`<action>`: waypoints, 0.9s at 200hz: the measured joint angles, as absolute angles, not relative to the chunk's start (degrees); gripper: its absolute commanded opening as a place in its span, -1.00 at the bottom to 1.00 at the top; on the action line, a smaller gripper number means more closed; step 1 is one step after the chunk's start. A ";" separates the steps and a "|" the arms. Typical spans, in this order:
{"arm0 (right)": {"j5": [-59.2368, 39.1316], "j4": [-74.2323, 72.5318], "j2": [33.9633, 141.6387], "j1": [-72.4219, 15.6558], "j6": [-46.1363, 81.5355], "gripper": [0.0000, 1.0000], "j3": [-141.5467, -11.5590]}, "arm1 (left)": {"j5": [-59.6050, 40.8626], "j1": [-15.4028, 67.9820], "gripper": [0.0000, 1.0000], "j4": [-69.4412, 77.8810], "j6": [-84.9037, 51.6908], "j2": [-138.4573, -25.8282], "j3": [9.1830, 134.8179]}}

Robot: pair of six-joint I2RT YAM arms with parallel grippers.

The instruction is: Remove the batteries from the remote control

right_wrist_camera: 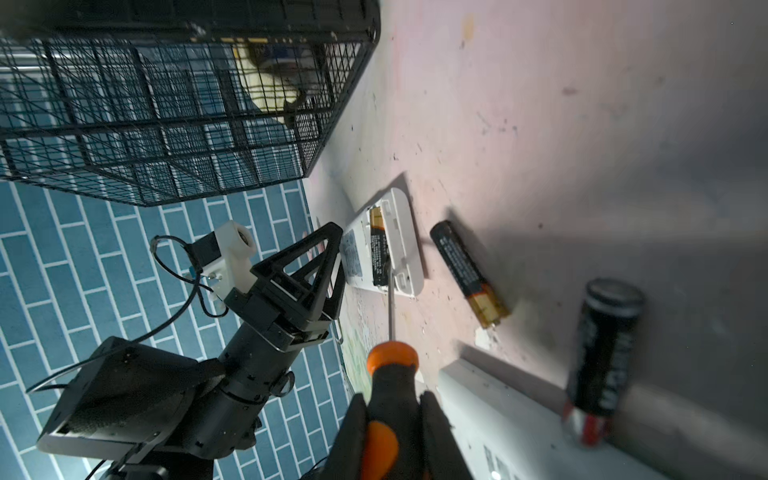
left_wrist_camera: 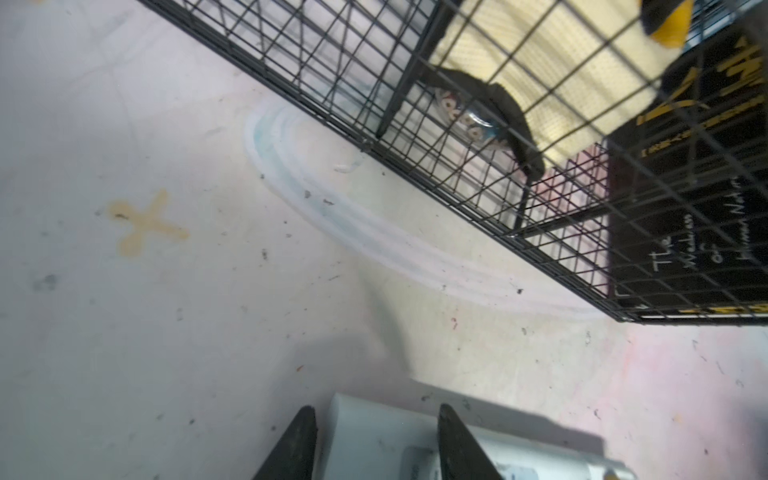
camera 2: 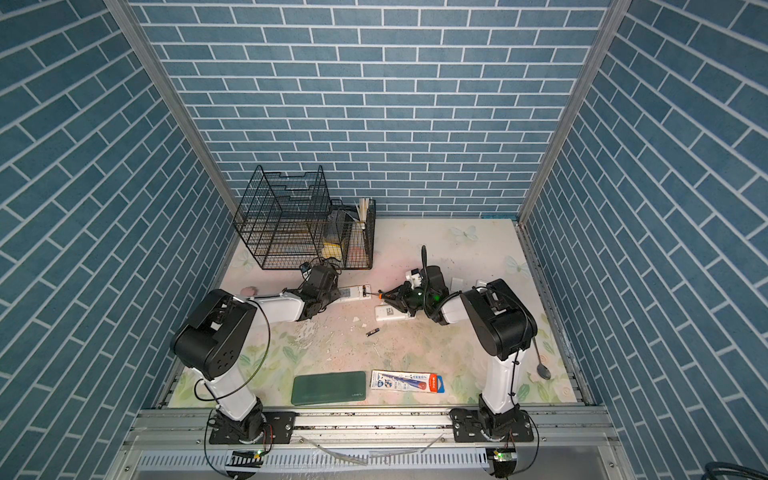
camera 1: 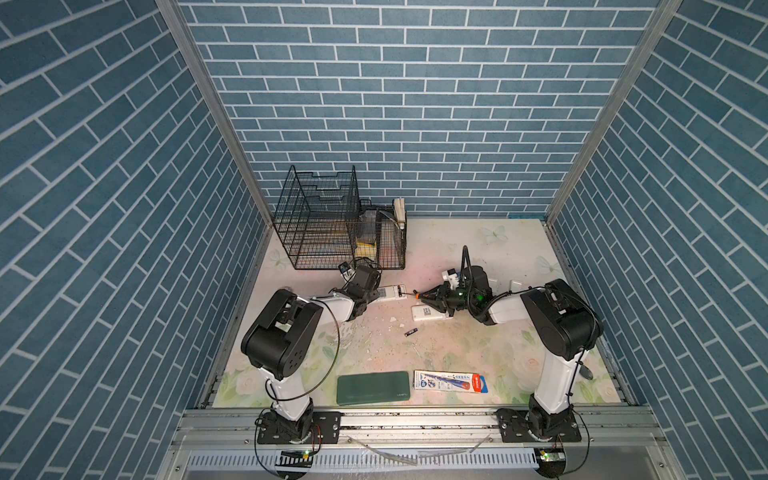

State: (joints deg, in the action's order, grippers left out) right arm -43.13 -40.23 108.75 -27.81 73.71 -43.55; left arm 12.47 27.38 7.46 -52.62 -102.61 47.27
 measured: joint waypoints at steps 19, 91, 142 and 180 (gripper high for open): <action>-42.33 -41.89 108.75 -27.86 74.83 -1.00 -42.83 | 12.40 27.40 -0.03 7.92 -52.62 -102.61 47.09; -42.65 -37.17 107.83 -27.86 72.86 -1.00 -43.81 | 12.38 27.46 -0.03 8.27 -51.92 -102.65 47.00; -44.05 -30.20 107.33 -27.86 70.02 -1.00 -47.77 | 12.40 27.68 -0.04 7.68 -50.96 -103.02 47.70; -44.18 -29.10 107.33 -27.86 70.04 -1.00 -49.32 | 12.53 27.73 -0.05 7.66 -50.78 -103.07 47.70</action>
